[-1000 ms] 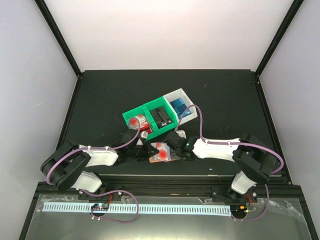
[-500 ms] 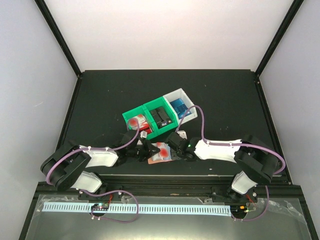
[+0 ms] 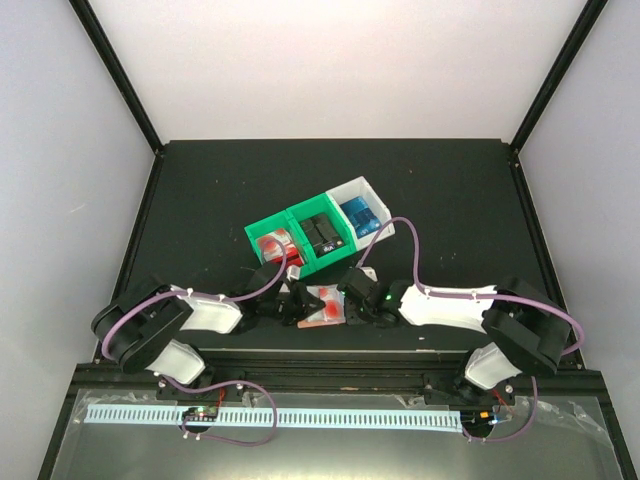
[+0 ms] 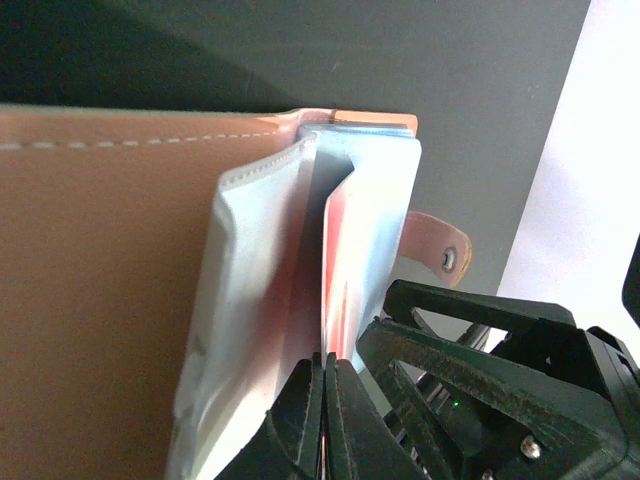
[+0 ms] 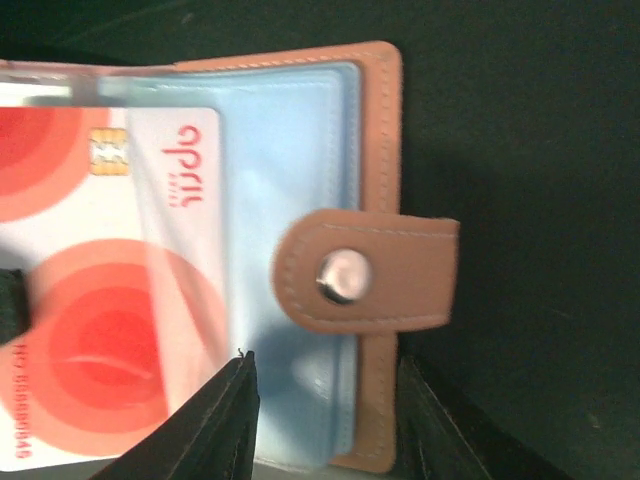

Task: Put the credit cards into the card holder
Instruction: Insert the credit card into the card holder.

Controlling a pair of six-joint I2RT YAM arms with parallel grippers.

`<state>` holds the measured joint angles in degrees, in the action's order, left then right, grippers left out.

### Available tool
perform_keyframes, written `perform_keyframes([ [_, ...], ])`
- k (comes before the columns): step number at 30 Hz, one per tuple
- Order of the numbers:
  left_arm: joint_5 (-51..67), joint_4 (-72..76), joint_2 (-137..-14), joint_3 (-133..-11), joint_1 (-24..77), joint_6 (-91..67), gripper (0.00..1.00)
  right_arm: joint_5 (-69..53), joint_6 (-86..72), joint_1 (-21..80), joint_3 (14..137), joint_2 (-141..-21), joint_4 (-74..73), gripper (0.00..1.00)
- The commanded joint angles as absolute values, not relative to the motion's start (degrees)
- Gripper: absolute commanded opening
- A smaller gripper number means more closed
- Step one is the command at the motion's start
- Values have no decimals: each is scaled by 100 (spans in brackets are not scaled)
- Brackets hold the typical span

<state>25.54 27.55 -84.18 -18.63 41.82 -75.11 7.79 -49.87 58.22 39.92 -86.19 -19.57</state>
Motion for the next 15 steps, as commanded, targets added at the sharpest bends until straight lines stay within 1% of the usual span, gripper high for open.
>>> perform_keyframes([
  [1, 2527, 2807, -8620, -2031, 4340, -7290, 2, 300, -5158, 5845, 3897, -8490, -1439, 41],
  [7, 2567, 2753, -8835, -2227, 4415, -7061, 3, 193, -5283, 5845, 3867, -8478, -1261, 42],
  [15, 2538, 2414, -8944, -2499, 4555, -6729, 9, 242, -5309, 5845, 3800, -8347, -1188, 48],
])
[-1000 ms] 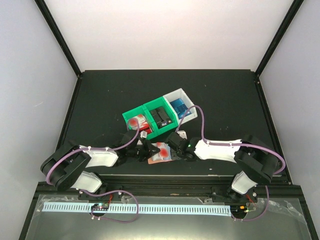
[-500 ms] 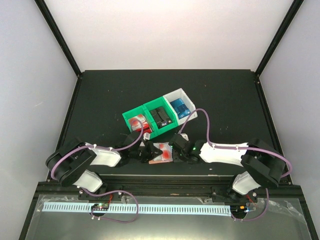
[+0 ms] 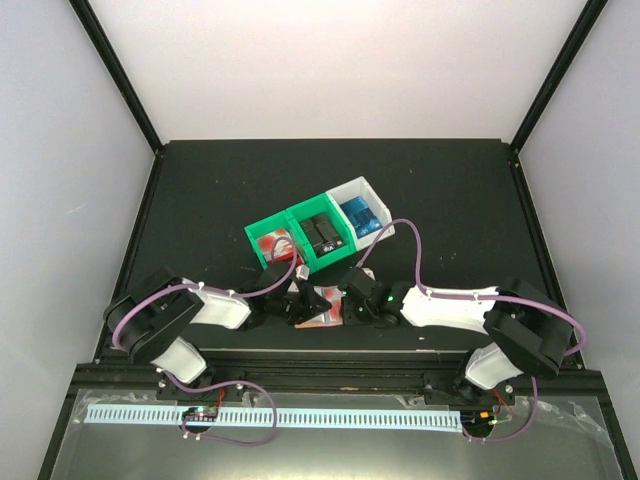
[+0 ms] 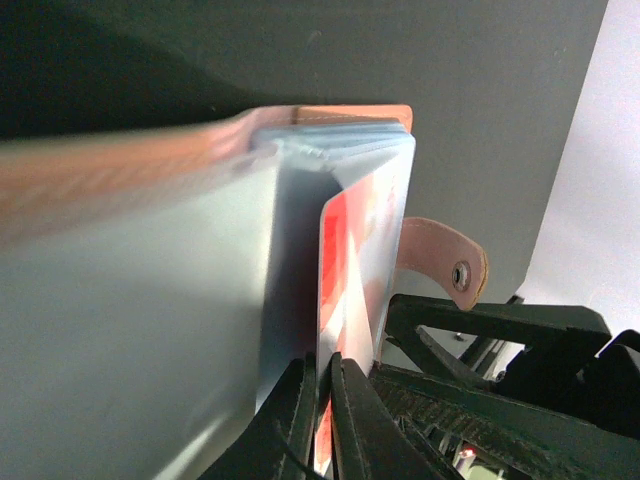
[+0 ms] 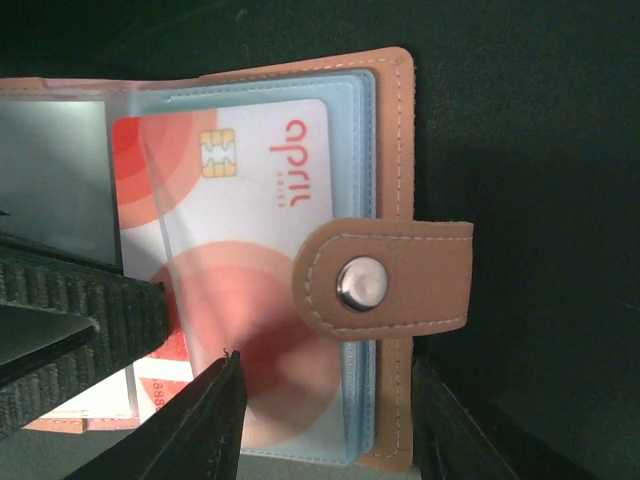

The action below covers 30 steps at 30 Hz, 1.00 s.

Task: Put the credit cards into the card holder
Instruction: Insert the credit card into the card holder.

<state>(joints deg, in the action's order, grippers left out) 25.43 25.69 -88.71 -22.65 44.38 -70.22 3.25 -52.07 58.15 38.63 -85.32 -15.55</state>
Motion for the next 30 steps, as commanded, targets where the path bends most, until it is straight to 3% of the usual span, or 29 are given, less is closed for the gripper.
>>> perform_keyframes([
  [1, 2538, 2375, -8966, -2518, 4553, -6679, 11, 258, -5313, 5844, 3790, -8323, -1183, 48],
  [7, 2584, 2050, -8895, -2621, 4578, -6383, 26, 470, -5319, 5838, 3814, -8233, -1389, 49],
  [19, 1939, 471, -8057, -2777, 4585, -5520, 44, 891, -5285, 5807, 3890, -7710, -1870, 53],
  [21, 1939, 455, -7991, -2732, 4580, -5502, 41, 865, -5258, 5803, 3911, -7716, -1893, 53],
  [30, 2207, 754, -8247, -2917, 4580, -5394, 12, 657, -5139, 5807, 3972, -7835, -1805, 42],
])
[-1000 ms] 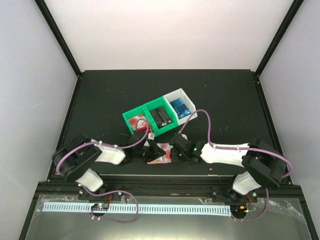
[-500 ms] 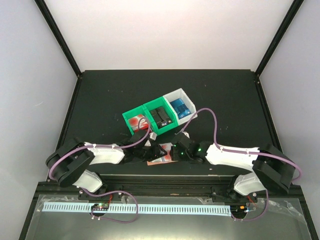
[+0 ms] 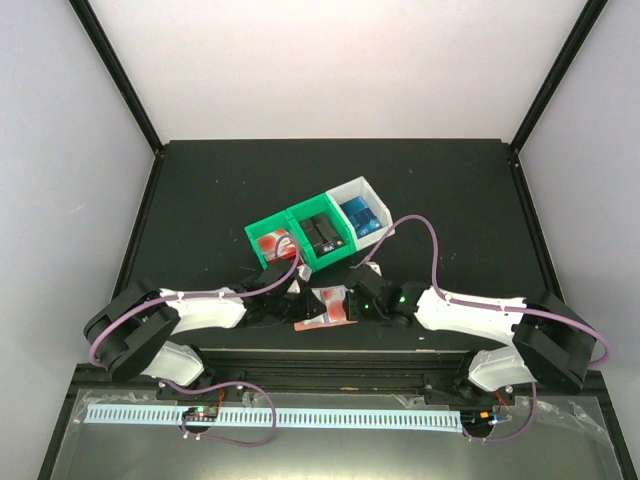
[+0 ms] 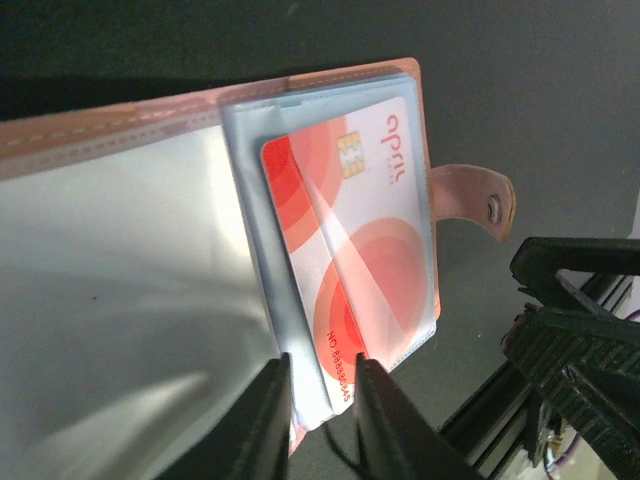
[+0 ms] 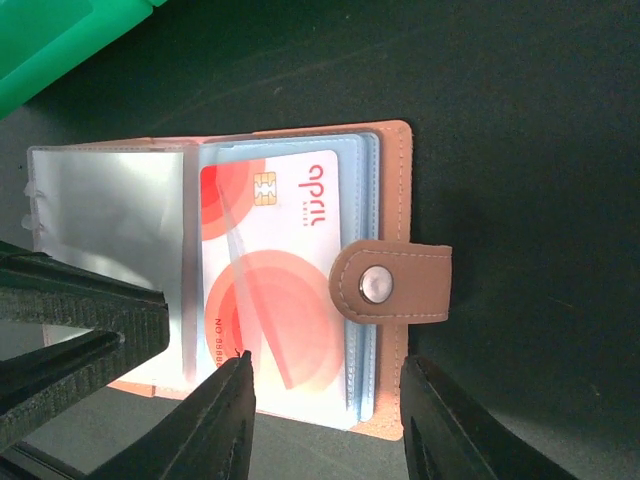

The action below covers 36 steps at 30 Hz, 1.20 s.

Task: Put the credit cards into the card holder
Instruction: Insert the credit card into the card holder.

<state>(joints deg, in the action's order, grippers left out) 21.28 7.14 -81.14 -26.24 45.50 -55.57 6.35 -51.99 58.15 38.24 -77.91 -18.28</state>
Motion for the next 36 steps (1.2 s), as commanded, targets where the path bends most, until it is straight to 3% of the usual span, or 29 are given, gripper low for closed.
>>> perform_keyframes([
  [1, 2214, 756, -8279, -2949, 4588, -5379, 11, 640, -5134, 5809, 3966, -7832, -1792, 41],
  [24, 1507, 77, -8975, -2981, 4674, -5015, 2, -41, -5071, 5808, 3980, -8159, -1273, 39],
  [36, 1407, 61, -9191, -2936, 4693, -4994, 2, 373, -5094, 5809, 4264, -8377, -1748, 47],
])
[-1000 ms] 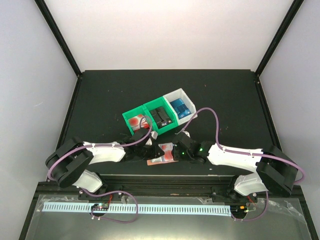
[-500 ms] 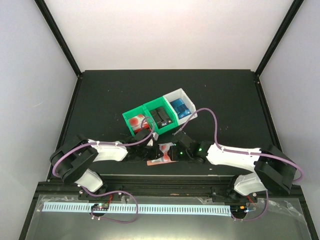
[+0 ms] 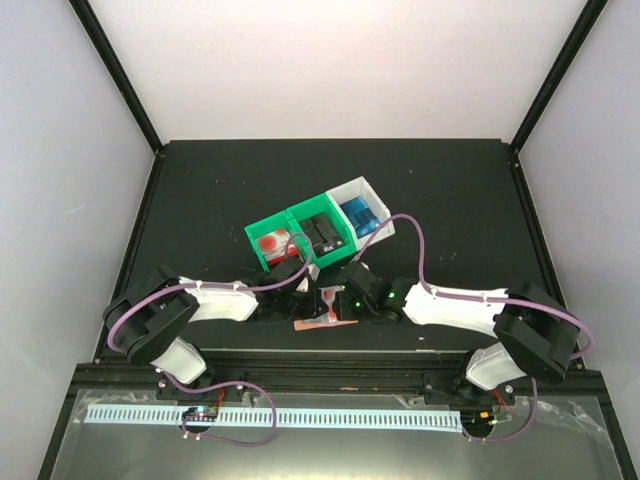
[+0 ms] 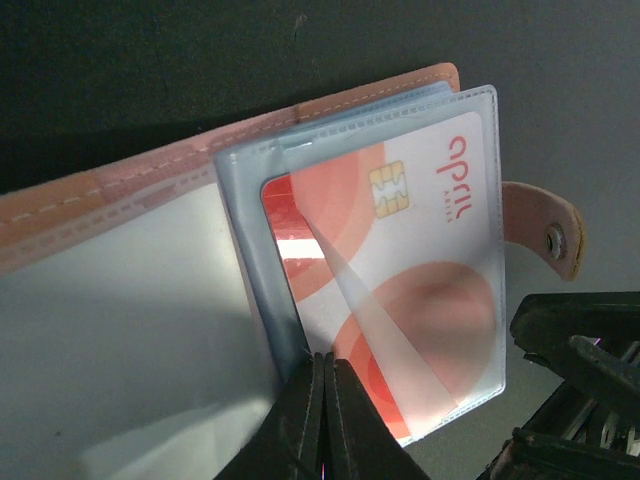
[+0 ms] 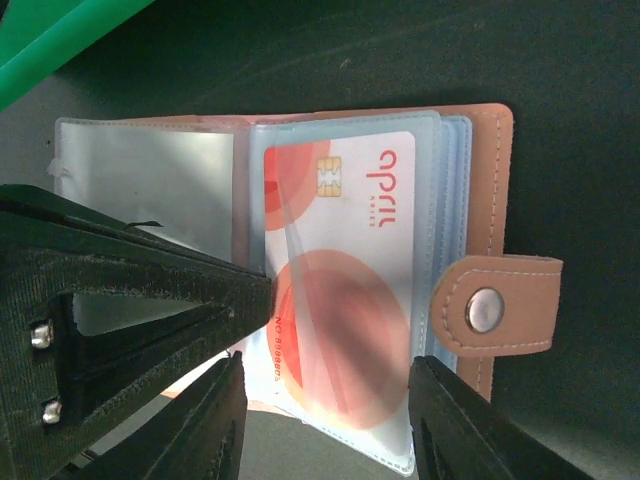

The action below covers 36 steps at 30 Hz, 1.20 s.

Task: Put the credit cards into the card holder
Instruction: Insert the credit card into the card holder.

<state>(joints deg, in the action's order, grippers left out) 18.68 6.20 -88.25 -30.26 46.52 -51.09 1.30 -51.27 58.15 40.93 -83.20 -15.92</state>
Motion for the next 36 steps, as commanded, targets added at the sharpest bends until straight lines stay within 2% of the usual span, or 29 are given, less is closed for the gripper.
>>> perform_keyframes([
  [1, 1406, 68, -9197, -2936, 4693, -4990, 2, 394, -5091, 5806, 4283, -8396, -1771, 47],
  [20, 1397, 74, -9211, -2936, 4693, -5001, 1, 60, -4953, 5816, 4328, -8684, -1652, 49],
  [29, 1360, -4, -9001, -2936, 4694, -4971, 2, -170, -4984, 5818, 4227, -8468, -1304, 32],
  [33, 1360, -33, -8880, -2936, 4693, -4958, 1, -315, -4956, 5817, 4266, -8623, -1214, 22],
  [36, 1339, -73, -8773, -2936, 4693, -4945, 2, -354, -4980, 5818, 4294, -8769, -1157, 22],
])
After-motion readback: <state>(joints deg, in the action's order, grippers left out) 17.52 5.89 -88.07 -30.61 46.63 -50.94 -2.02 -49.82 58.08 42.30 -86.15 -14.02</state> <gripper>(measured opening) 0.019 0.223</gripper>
